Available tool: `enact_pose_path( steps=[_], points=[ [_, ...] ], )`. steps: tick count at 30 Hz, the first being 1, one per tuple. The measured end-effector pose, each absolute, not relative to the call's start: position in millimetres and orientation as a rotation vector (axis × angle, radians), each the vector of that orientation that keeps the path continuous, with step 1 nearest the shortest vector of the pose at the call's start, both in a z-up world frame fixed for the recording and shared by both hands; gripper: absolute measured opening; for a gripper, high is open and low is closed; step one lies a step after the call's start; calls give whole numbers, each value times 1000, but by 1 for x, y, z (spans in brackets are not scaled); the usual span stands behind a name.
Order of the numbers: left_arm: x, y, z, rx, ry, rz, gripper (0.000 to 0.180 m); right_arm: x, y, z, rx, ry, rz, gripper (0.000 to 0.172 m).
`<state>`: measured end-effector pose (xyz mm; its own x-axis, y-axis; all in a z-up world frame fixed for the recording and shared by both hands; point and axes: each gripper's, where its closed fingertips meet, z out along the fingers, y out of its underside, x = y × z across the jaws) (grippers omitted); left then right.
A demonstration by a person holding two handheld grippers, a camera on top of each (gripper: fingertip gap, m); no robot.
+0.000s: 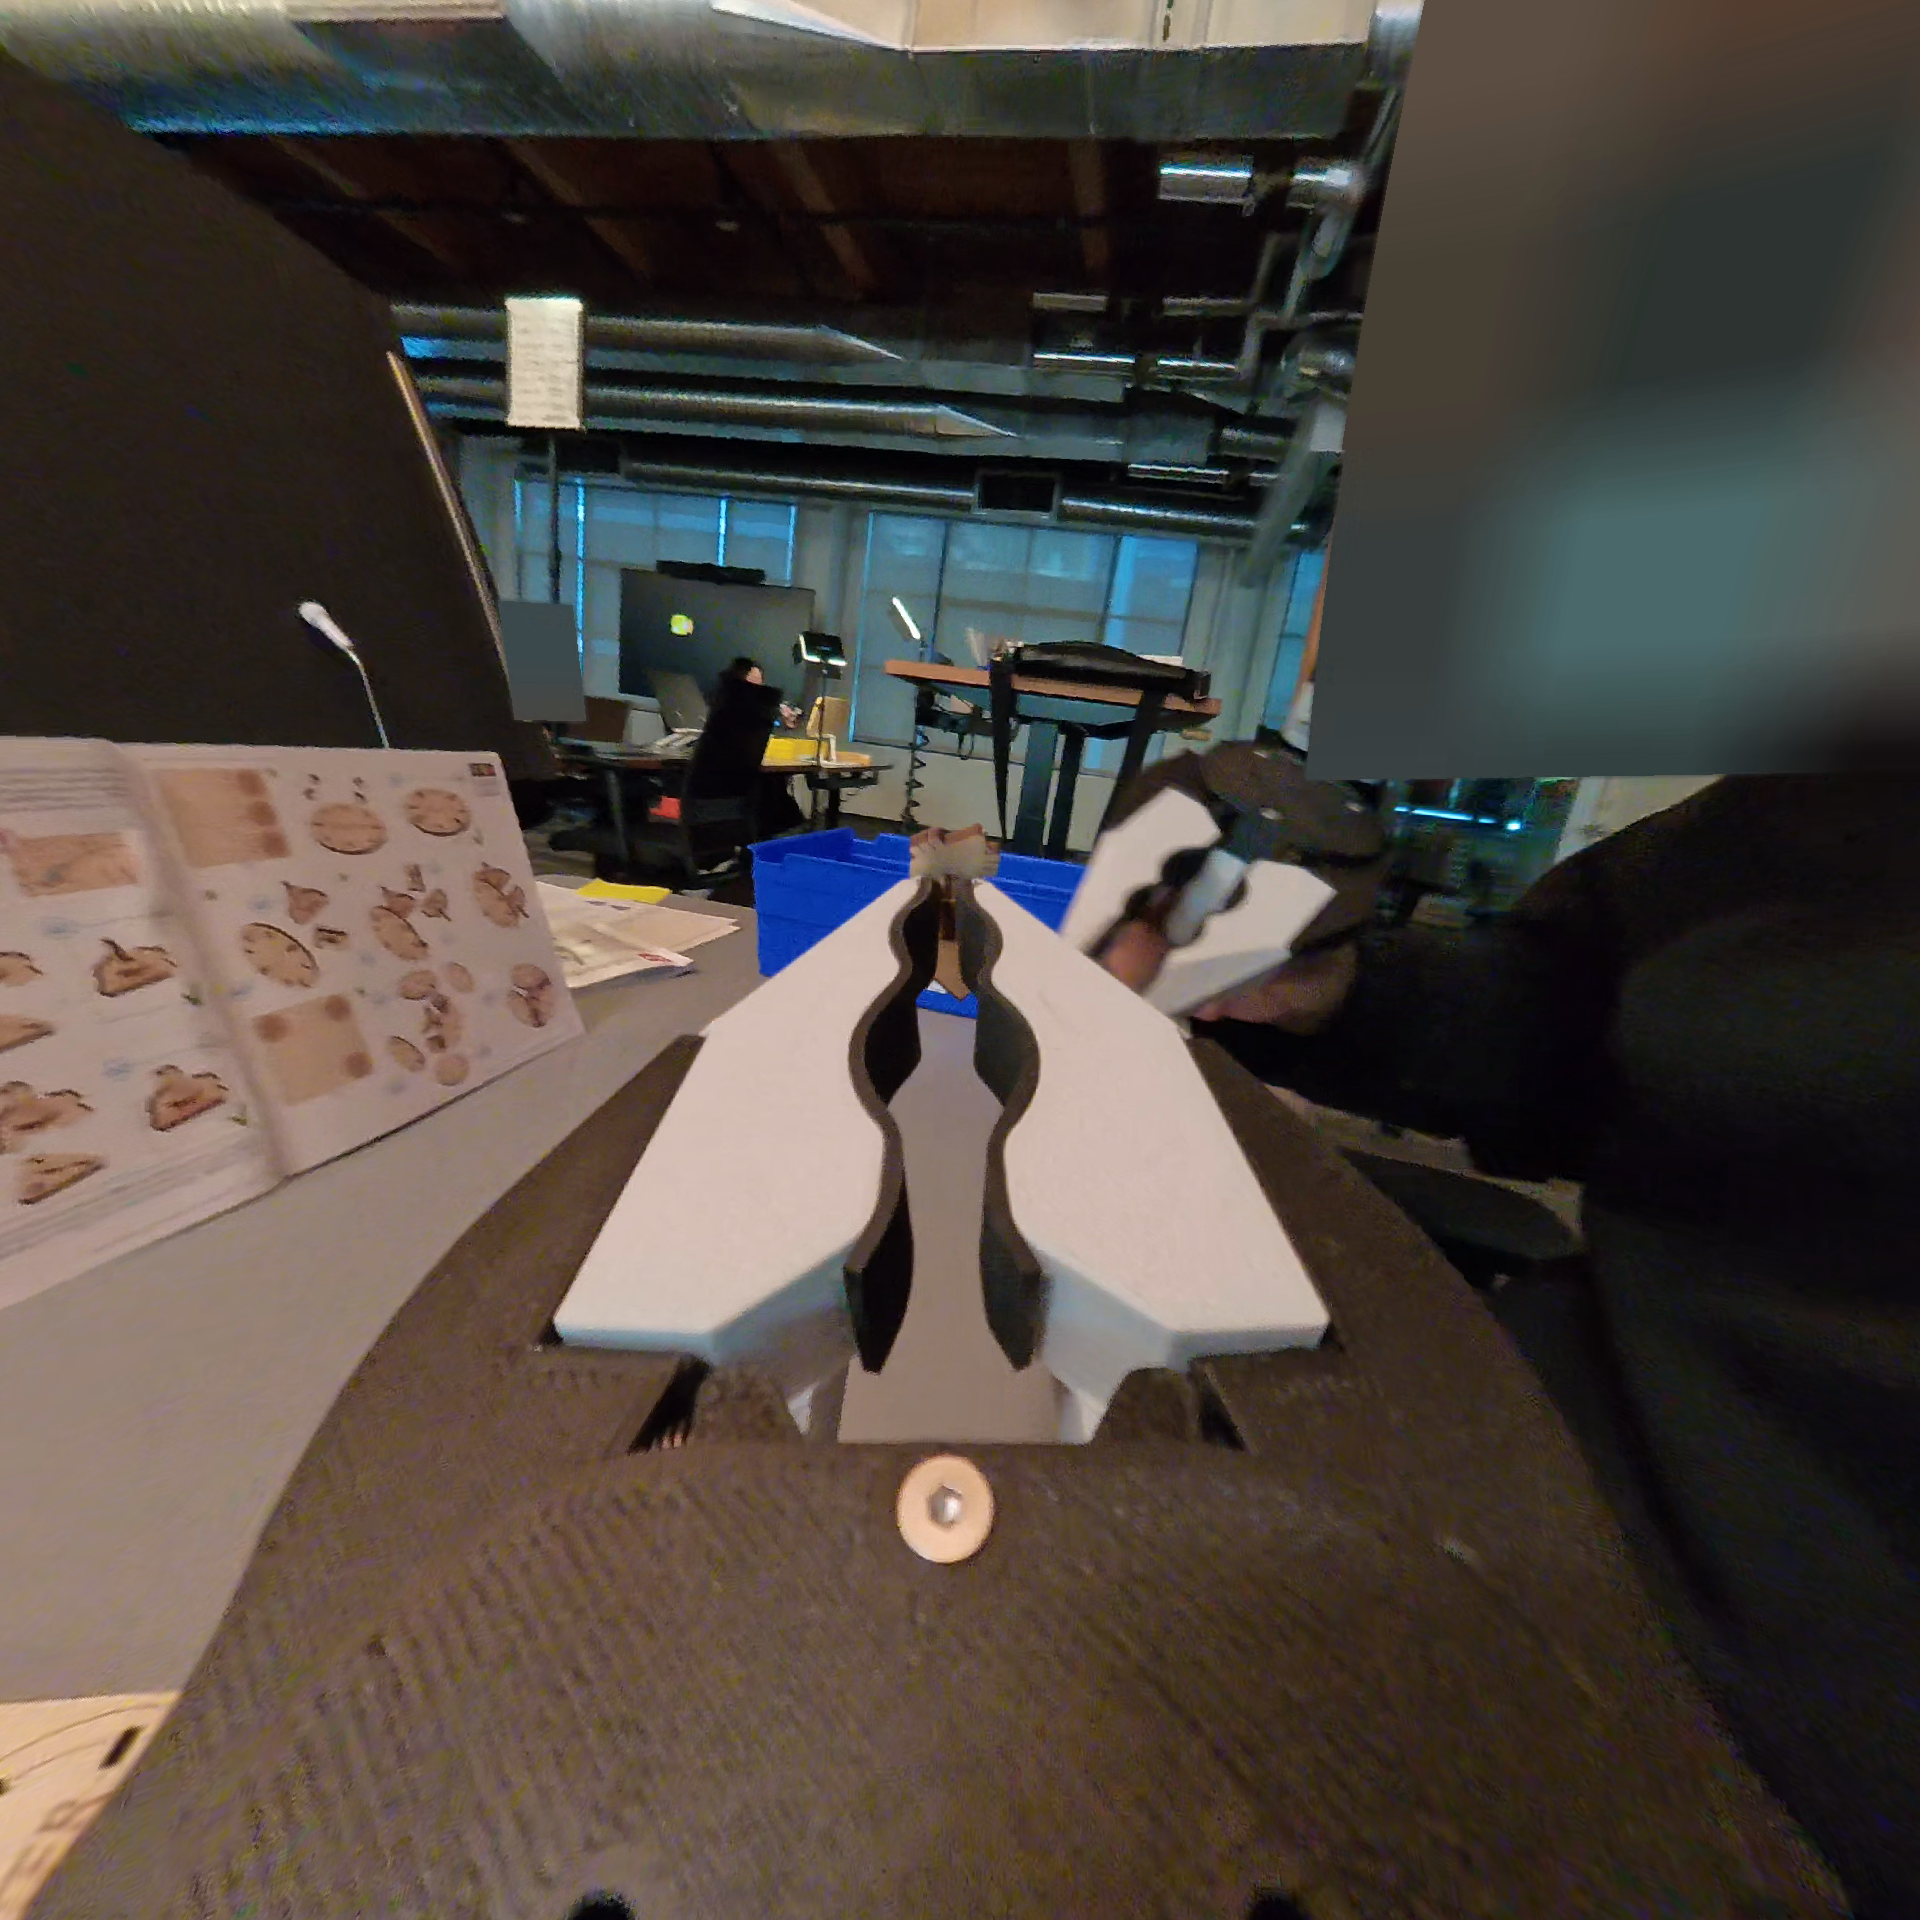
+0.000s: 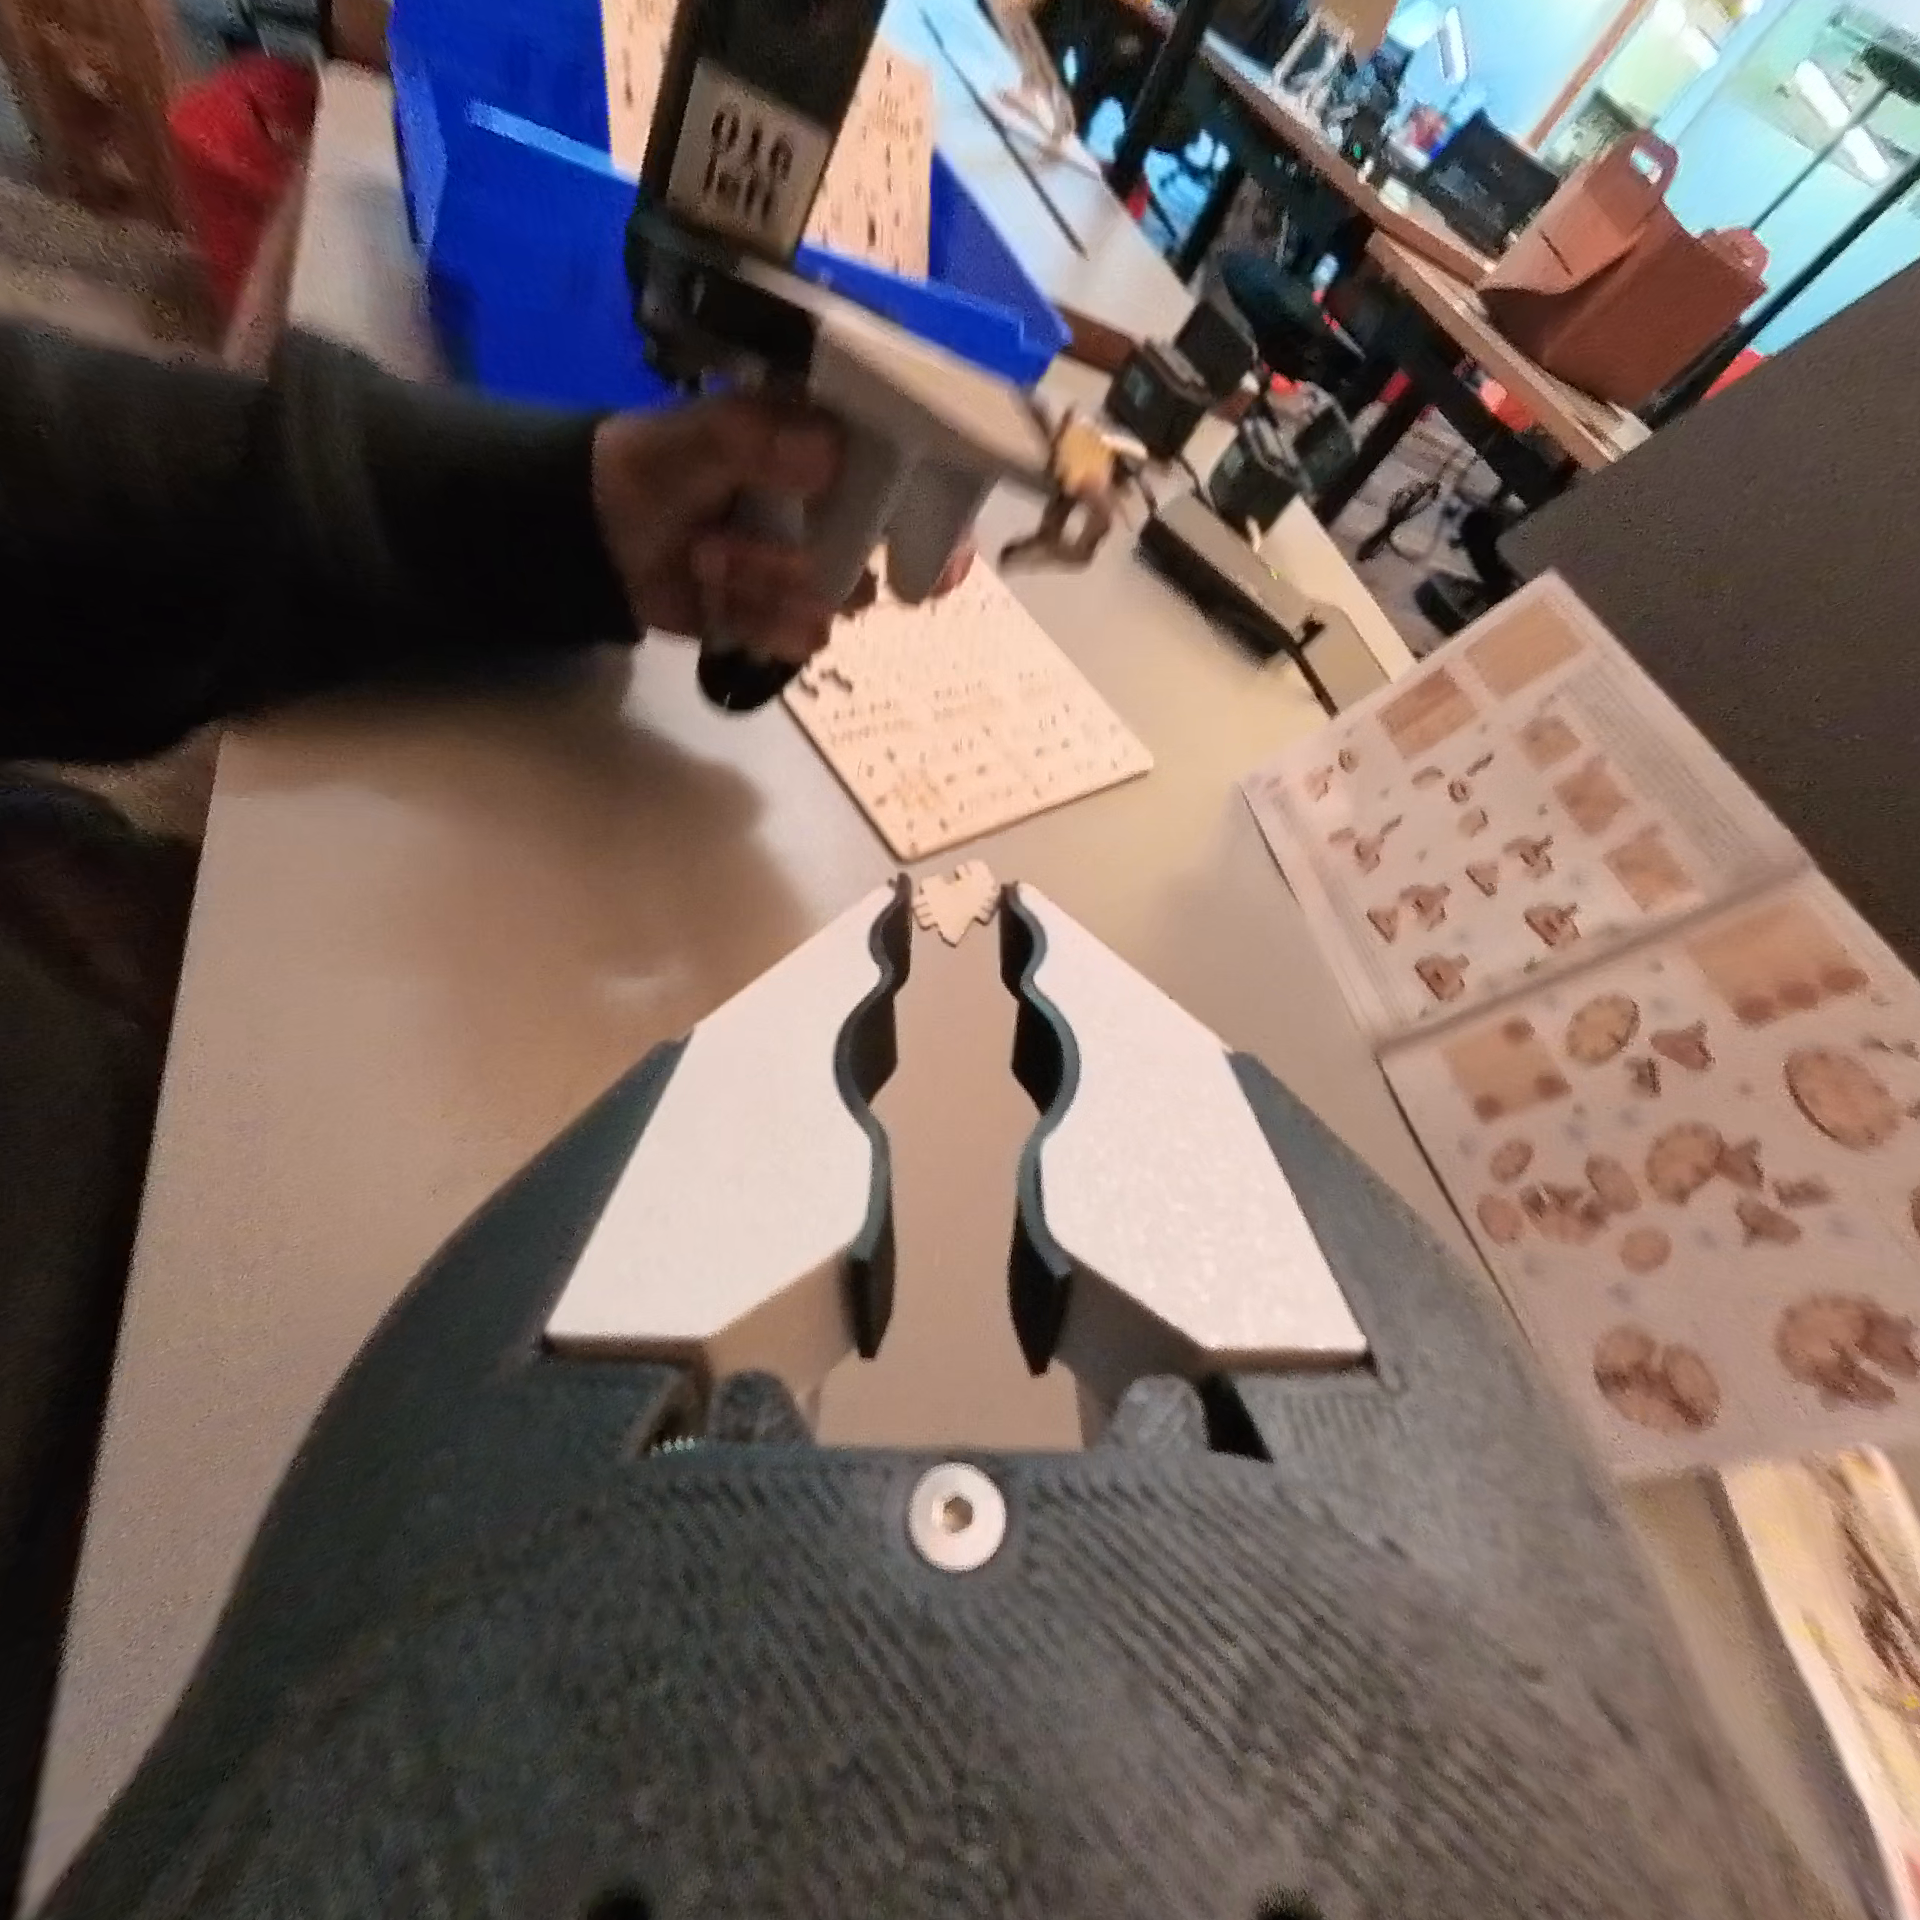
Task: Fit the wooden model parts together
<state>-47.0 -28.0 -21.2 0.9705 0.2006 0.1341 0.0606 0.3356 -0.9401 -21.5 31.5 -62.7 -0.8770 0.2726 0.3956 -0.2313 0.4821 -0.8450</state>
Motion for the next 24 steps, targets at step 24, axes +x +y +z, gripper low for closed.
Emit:
enact_pose_path(
  steps=[24],
  points=[
    [-49, 13, -88, -1643, -237, 153, 0, -54, 16, -99, -65, -2501, 1594, 15]
  ],
)
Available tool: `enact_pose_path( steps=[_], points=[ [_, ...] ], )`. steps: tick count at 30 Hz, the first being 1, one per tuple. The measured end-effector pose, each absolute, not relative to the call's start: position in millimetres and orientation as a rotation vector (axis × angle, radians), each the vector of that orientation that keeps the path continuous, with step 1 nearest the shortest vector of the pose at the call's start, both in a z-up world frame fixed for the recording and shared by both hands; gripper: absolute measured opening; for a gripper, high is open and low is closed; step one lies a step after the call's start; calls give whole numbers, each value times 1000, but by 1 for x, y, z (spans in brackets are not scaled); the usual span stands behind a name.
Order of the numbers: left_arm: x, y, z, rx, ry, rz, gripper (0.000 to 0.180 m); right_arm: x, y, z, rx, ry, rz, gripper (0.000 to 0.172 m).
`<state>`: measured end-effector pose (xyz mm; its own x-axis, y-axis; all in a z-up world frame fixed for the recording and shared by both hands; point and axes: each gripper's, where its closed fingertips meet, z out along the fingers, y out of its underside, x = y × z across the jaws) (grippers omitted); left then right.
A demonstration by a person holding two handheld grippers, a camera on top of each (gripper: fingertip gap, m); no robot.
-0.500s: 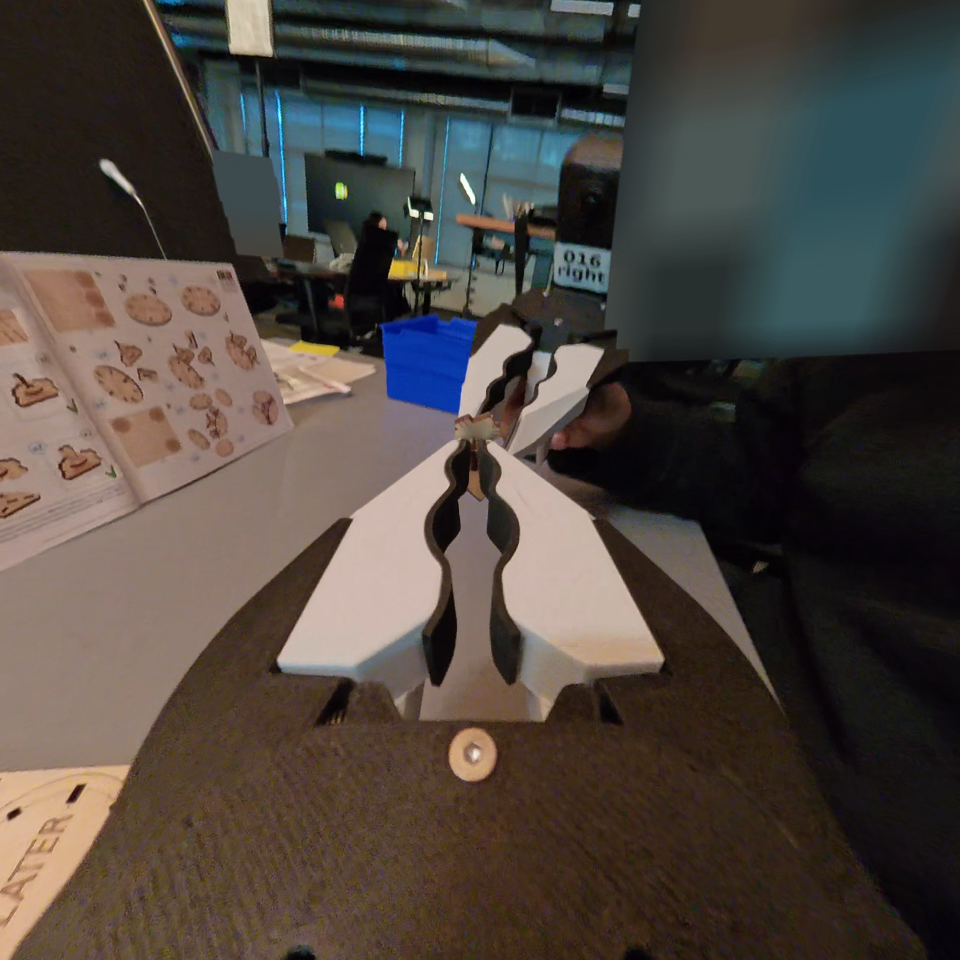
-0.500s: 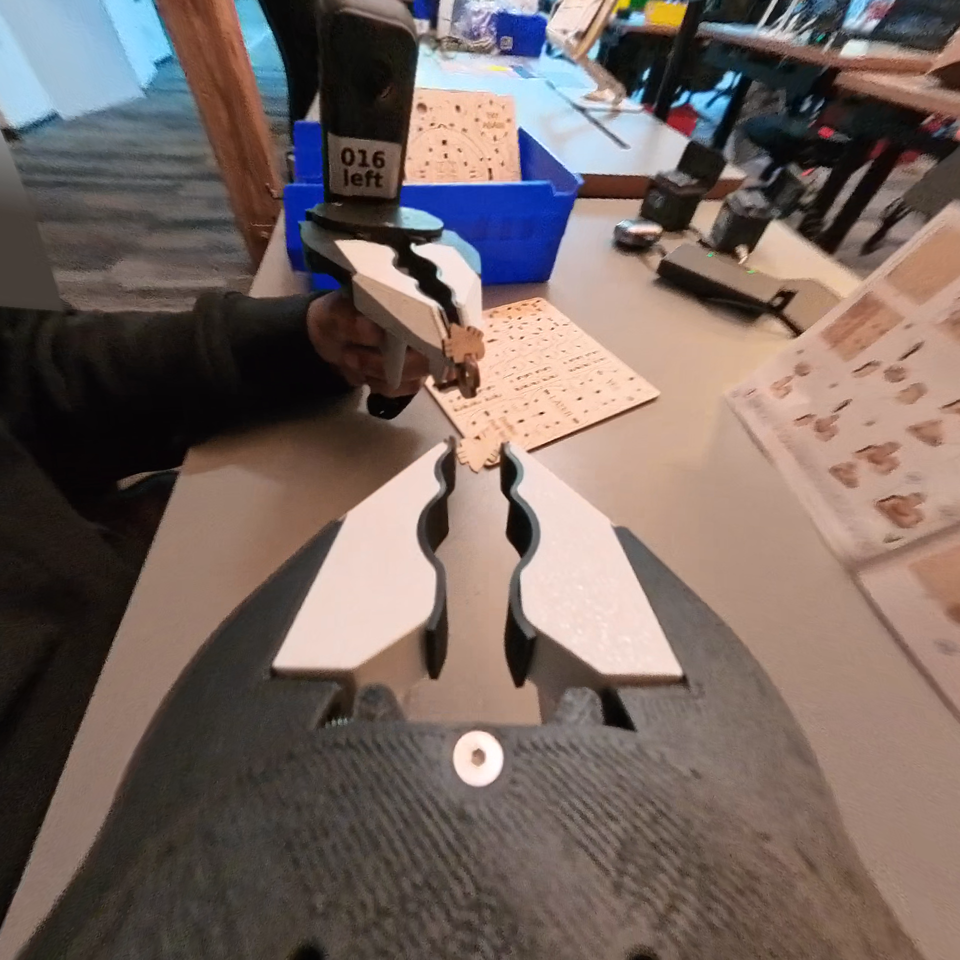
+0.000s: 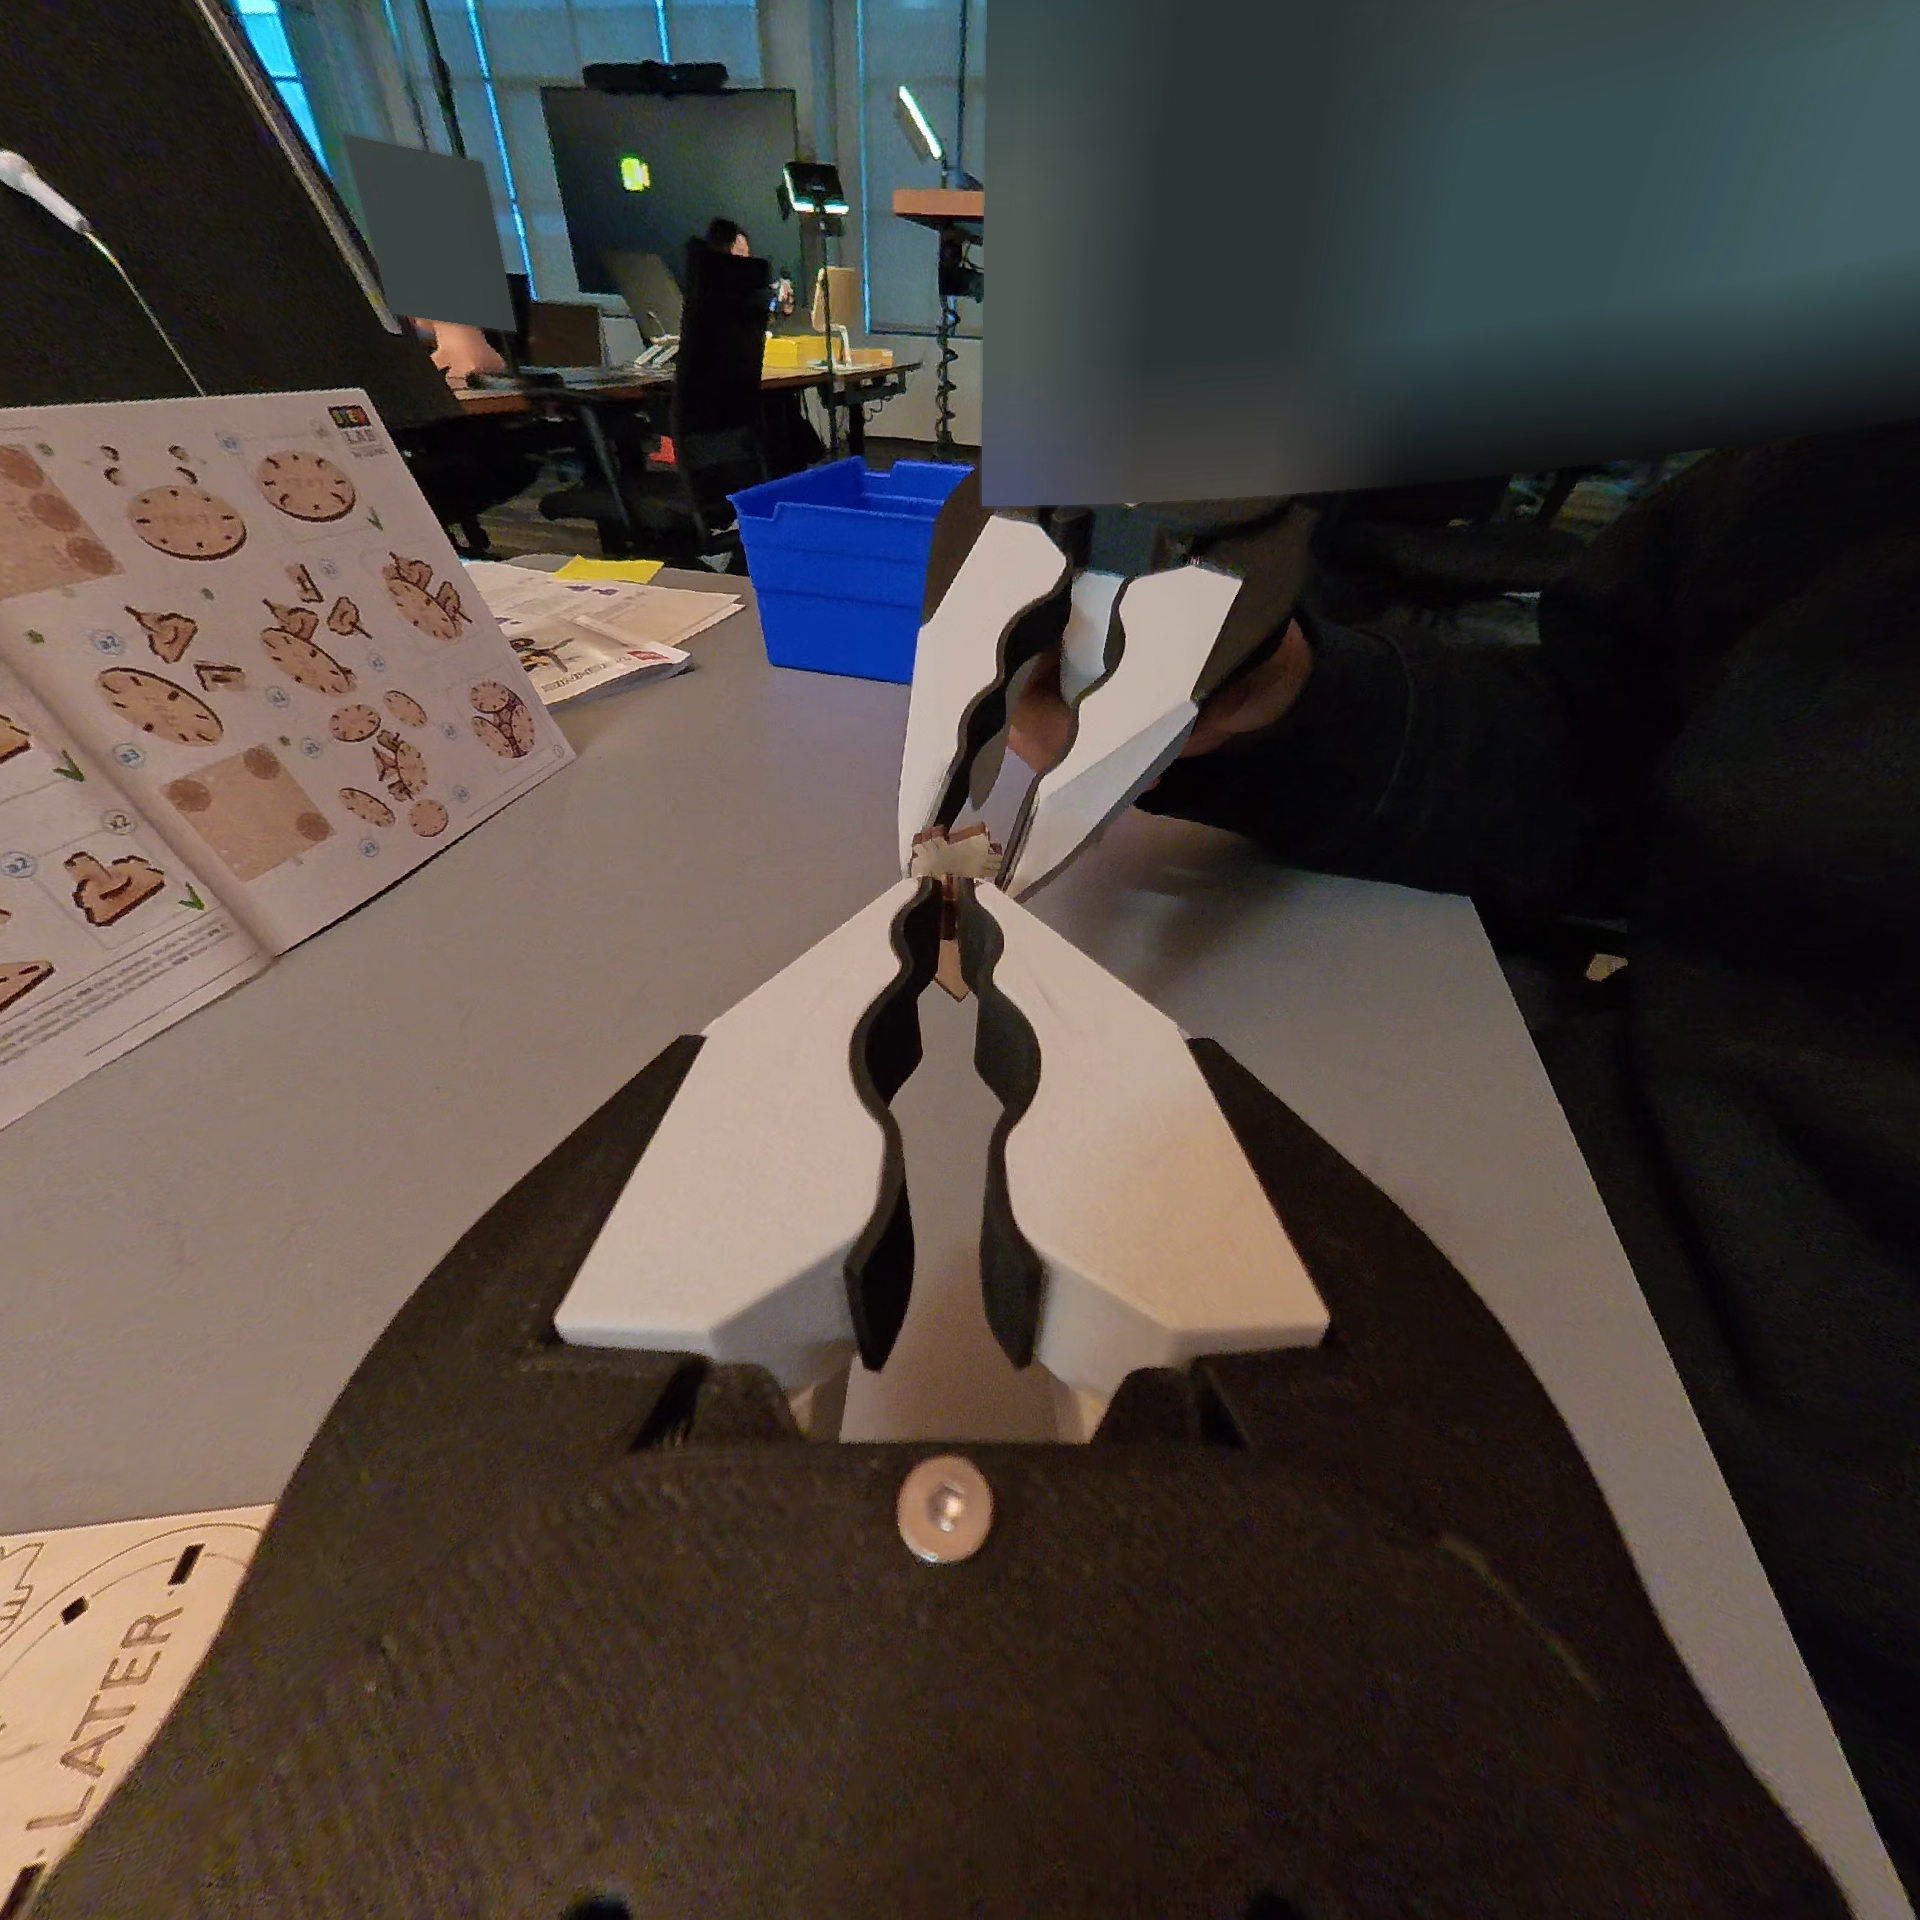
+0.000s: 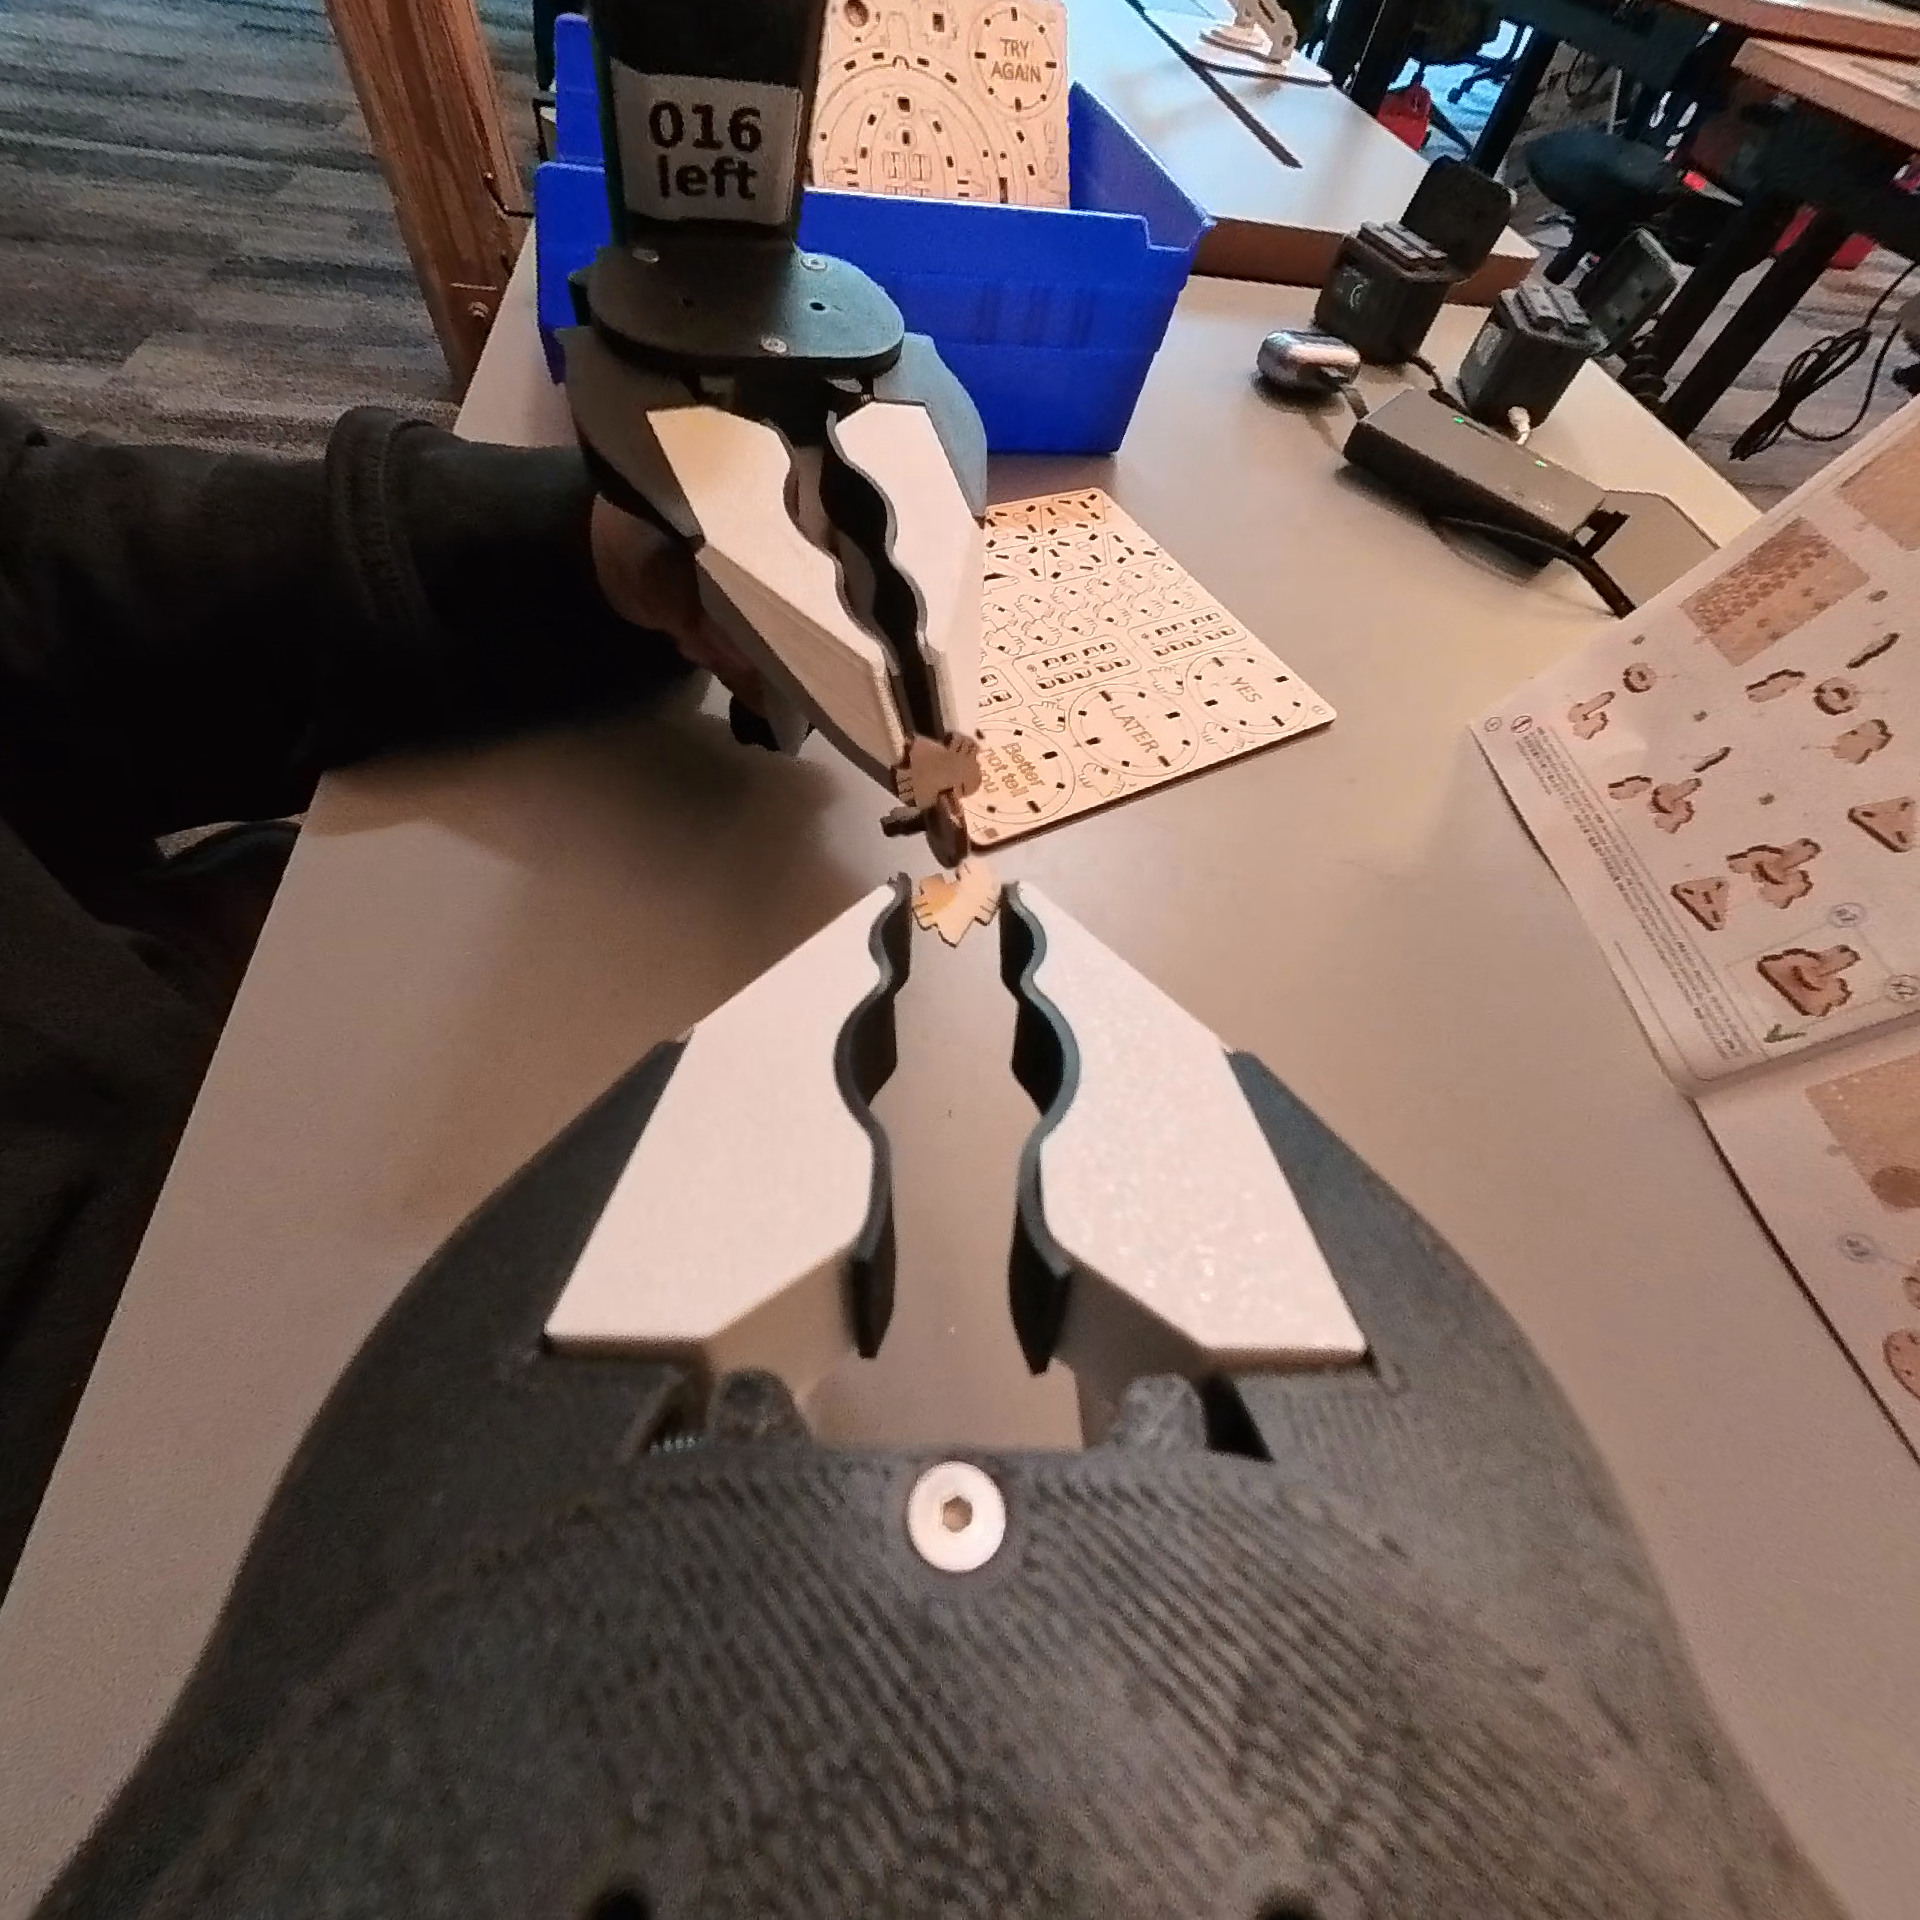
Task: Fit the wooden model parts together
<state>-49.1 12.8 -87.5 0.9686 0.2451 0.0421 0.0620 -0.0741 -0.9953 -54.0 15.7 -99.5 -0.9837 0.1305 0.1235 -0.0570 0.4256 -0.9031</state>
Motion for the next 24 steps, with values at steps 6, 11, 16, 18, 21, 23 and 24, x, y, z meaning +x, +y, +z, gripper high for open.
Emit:
enact_pose_path(
  steps=[6, 11, 16, 18, 21, 23, 24],
  points=[
    [-48, 14, -90, -1658, -224, 161, 0, -54, 16, -100, -98, -2515, 1595, 15],
    [-47, 14, -88, -1653, -220, 156, 0, -53, 16, -100, -105, -2524, 1606, 15],
    [-45, 15, -88, -1647, -214, 140, 0, -51, 17, -99, -145, -2564, 1669, 14],
    [-44, 15, -87, -1646, -211, 135, 0, -50, 17, -98, -171, -2588, 1711, 14],
    [-43, 16, -87, -1644, -208, 131, 0, -49, 17, -98, -203, -2613, 1770, 14],
    [-43, 16, -88, -1647, -208, 130, 0, -49, 17, -99, -215, -2626, 1783, 14],
    [-43, 16, -88, -1648, -208, 128, 0, -49, 17, -99, -214, -2627, 1784, 14]
  ],
)
